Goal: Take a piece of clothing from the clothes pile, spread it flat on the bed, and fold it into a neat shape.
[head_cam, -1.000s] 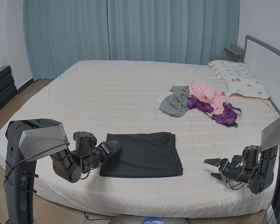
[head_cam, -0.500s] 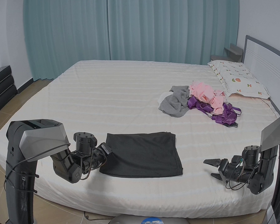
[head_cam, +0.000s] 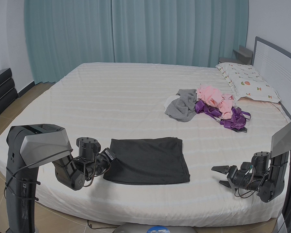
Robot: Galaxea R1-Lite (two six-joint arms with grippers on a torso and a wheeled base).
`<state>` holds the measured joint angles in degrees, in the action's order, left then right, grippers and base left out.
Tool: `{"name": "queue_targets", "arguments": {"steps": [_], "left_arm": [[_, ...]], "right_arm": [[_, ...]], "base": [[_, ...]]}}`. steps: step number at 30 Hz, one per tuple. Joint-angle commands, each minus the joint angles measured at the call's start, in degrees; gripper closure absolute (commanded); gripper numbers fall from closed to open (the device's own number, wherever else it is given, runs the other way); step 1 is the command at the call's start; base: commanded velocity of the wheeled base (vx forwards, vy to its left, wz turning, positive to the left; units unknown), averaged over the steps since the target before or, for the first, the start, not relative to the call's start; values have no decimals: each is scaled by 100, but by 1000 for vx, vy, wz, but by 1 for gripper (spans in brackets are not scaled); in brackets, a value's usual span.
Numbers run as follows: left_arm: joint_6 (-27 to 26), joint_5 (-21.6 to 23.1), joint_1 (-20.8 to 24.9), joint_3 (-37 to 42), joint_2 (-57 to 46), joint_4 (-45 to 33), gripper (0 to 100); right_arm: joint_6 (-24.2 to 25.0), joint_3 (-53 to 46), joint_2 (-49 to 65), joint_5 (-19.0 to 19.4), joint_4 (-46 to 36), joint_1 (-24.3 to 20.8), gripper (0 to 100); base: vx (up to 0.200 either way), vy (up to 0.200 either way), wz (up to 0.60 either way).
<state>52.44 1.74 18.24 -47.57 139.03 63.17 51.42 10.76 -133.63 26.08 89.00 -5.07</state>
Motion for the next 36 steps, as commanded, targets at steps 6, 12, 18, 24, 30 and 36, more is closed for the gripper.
{"name": "queue_targets", "arguments": {"steps": [6, 12, 18, 24, 30, 36], "left_arm": [[11, -7, -13, 11, -25, 2, 100], [20, -7, -40, 90, -96, 2, 100], [11, -7, -83, 72, -113, 2, 100], [20, 1, -145, 72, -175, 2, 100], [20, 63, -242, 63, -184, 2, 100], [20, 81, -268, 72, -175, 2, 100]], "right_arm": [[0, -4, -5, 3, 47, -3, 0], [0, -4, -5, 3, 47, -3, 0], [0, -4, -5, 3, 47, -11, 0], [0, -13, -5, 3, 47, -11, 0], [0, -4, -5, 3, 47, -11, 0], [0, -4, -5, 3, 47, -11, 0]], "base": [[0, 100, 0], [0, 200, 0], [0, 200, 0], [0, 200, 0], [0, 200, 0], [0, 200, 0]]}}
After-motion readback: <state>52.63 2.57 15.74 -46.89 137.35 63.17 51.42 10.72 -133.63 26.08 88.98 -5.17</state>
